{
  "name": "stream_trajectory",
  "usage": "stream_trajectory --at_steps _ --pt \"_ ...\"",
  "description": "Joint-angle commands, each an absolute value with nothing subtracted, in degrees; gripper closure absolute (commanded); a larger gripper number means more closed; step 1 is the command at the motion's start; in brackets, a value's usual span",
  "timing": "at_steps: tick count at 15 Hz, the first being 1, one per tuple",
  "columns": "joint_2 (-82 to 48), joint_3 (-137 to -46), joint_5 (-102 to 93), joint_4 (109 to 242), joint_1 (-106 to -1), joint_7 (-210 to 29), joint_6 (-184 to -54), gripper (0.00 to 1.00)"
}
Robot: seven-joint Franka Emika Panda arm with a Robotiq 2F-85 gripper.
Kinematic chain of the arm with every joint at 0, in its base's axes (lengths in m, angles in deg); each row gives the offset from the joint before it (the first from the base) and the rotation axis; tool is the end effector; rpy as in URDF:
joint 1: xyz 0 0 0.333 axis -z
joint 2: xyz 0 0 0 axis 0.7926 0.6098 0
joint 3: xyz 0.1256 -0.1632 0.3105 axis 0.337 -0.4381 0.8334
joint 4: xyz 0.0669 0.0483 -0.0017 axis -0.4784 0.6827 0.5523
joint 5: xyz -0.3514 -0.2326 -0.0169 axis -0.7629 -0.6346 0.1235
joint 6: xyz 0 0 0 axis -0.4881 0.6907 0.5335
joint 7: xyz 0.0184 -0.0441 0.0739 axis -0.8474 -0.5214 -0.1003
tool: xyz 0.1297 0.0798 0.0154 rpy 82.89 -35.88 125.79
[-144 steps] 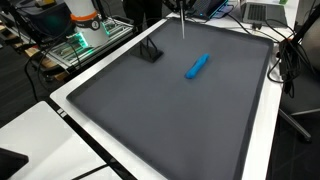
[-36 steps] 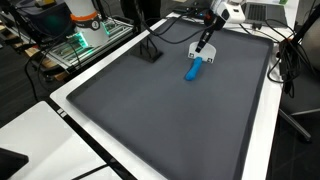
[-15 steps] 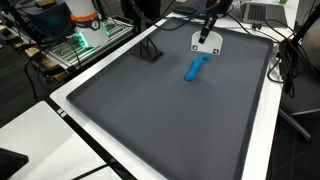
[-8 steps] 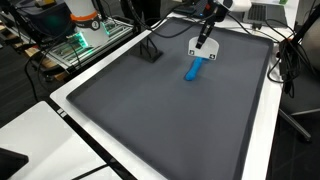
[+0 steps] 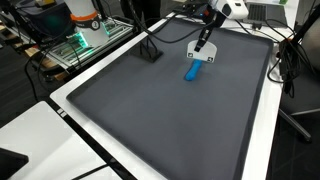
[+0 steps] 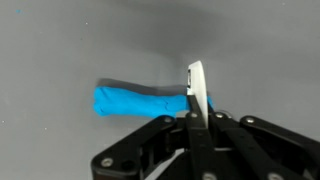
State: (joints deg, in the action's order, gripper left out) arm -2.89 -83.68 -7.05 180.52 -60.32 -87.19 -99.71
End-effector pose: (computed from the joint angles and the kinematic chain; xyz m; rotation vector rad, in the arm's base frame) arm 0.6750 0.1300 0.2514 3.0268 0.3697 -0.3437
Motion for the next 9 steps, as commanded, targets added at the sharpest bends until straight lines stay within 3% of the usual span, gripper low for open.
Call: stream_trajectory --at_steps 1,9 --pt "-1.95 -83.23 -6.26 179.65 -60.01 -85.83 -98.95 0.99" --pt "0.14 -83.68 -7.4 179.29 -60.68 -86.92 -100.63 0.99"
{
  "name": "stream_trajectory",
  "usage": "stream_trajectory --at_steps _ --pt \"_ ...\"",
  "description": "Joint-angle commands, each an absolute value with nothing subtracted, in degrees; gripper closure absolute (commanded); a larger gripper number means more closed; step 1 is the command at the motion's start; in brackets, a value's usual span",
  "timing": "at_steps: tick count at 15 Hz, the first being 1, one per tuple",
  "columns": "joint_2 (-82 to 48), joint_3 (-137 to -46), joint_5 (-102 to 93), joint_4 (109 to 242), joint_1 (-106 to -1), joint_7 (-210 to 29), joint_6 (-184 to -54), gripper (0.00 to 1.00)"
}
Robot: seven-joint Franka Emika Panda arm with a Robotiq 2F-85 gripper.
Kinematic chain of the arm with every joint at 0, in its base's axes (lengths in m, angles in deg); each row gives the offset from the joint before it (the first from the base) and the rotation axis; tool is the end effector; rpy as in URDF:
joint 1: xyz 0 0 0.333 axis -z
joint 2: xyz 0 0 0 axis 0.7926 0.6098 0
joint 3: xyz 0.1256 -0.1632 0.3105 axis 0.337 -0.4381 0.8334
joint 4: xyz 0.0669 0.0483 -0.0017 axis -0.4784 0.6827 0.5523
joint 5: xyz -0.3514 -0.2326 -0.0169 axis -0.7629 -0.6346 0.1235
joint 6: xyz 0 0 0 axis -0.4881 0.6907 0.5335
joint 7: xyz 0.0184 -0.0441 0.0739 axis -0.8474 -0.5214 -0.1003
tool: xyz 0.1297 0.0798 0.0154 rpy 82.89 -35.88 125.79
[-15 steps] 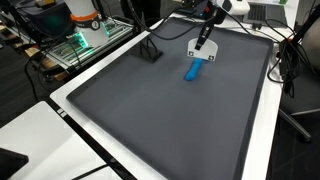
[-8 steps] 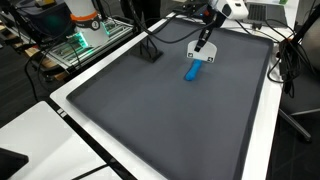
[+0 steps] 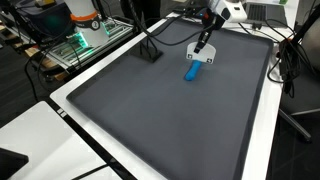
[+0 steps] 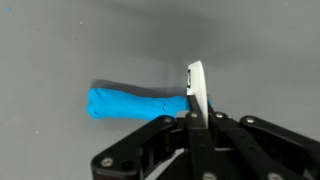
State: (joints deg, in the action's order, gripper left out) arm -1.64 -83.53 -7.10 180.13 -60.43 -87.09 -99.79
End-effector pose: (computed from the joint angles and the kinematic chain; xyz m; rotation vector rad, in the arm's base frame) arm 0.6752 0.1330 0.2394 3.0239 0.3799 -0.3644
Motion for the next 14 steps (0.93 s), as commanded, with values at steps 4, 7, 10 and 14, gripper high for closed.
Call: stream_trajectory --at_steps 4,7,10,14 --pt "1.56 -83.82 -7.64 178.5 -60.9 -87.25 -100.61 0.99" --pt "2.38 -83.89 -7.67 178.42 -60.9 -87.25 -100.39 0.99" --pt "2.89 -83.93 -7.55 178.7 -60.78 -87.09 -99.74 0.99" --pt "1.92 -83.76 -7.05 180.66 -60.39 -86.71 -100.03 0.99"
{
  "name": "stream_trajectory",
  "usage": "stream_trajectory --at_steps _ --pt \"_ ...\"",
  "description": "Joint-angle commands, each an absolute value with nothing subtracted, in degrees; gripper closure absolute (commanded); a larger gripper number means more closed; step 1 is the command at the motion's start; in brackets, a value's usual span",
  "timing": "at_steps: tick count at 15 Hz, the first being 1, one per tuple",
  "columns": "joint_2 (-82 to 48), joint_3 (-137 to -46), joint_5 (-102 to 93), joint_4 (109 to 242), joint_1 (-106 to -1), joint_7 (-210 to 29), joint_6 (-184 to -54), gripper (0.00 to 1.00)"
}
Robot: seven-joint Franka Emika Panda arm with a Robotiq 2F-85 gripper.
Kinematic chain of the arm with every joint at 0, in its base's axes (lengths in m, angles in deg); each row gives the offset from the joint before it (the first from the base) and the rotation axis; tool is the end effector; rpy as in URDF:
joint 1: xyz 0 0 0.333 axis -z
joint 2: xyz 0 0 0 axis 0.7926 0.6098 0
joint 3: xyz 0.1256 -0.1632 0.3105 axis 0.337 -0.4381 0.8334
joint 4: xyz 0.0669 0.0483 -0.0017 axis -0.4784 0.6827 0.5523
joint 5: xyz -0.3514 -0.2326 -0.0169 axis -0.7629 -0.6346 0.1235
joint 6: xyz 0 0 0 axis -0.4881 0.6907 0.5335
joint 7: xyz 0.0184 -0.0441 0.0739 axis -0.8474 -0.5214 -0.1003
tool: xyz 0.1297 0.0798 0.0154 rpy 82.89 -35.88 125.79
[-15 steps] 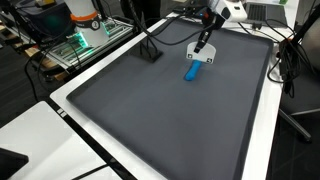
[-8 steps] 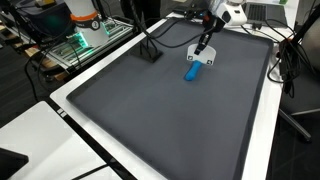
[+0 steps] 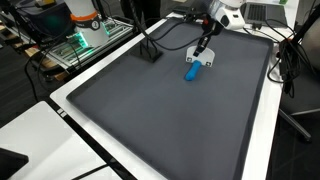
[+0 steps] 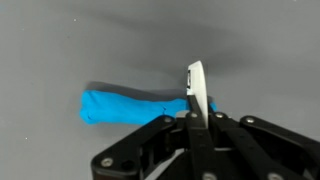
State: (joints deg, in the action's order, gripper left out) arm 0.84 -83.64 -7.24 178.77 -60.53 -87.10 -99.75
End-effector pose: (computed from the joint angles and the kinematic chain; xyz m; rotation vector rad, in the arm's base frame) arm 0.6794 0.1335 0.2194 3.0180 0.3807 -0.3947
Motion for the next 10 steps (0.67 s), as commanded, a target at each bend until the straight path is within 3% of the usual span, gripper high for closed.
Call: stream_trajectory --at_steps 1,10 --pt "1.23 -83.62 -6.8 181.66 -60.22 -86.53 -100.43 0.99" --pt "-3.85 -82.84 -5.11 188.17 -59.25 -85.05 -100.86 0.99"
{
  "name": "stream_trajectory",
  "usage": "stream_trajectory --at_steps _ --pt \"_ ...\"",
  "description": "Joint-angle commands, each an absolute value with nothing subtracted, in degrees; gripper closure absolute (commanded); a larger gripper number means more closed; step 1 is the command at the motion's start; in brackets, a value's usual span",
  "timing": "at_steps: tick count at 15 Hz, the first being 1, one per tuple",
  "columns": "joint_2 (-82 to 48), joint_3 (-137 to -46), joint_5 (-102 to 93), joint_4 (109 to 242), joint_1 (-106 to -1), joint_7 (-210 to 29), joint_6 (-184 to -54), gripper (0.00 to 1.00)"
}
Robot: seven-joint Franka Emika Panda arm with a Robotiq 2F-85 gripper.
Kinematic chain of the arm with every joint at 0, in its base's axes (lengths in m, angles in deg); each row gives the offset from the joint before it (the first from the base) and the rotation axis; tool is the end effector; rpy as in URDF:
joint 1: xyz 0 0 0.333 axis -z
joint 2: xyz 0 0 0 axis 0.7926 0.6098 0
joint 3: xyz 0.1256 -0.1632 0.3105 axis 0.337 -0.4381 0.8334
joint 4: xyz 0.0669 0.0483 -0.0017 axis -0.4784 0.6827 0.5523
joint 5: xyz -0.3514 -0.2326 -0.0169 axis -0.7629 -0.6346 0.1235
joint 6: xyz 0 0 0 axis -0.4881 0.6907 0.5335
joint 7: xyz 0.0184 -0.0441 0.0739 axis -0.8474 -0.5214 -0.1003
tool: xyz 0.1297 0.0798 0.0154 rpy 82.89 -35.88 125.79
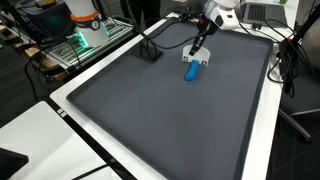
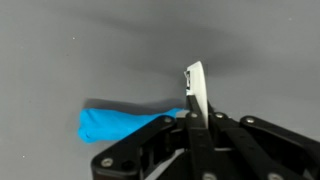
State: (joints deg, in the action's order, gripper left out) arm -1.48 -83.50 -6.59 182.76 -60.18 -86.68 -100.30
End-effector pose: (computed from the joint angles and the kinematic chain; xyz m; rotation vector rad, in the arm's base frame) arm 0.6596 0.1290 0.2189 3.0220 0.3821 -0.4276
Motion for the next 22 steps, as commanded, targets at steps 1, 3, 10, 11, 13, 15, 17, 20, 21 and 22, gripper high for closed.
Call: stream_trajectory --at_steps 1,3,10,11,13,15,17,20,21,22 --pt "-4.44 -82.94 -5.21 188.68 -59.34 -85.13 -101.13 0.99" --pt "-5.48 -83.06 -5.63 189.44 -59.55 -85.34 -101.38 0.99" --pt "-9.17 -82.84 -6.03 190.19 -59.73 -84.94 -99.32 0.99" --pt "-9.78 -82.88 -6.22 190.11 -59.75 -84.88 -98.98 0.99" --pt "-10.82 -82.97 -6.47 189.82 -59.76 -84.87 -98.29 0.99" --pt "-11.65 -83.21 -7.05 189.37 -59.77 -84.99 -97.8 0.99" --pt "-12.02 -83.48 -7.65 188.73 -59.65 -84.96 -97.85 0.99" --pt "-11.21 -83.97 -8.45 187.29 -59.44 -84.92 -97.74 0.99" --pt "-10.59 -84.15 -8.75 186.71 -59.43 -84.96 -97.7 0.99" --pt "-10.22 -84.27 -8.93 186.41 -59.36 -84.97 -97.78 0.99"
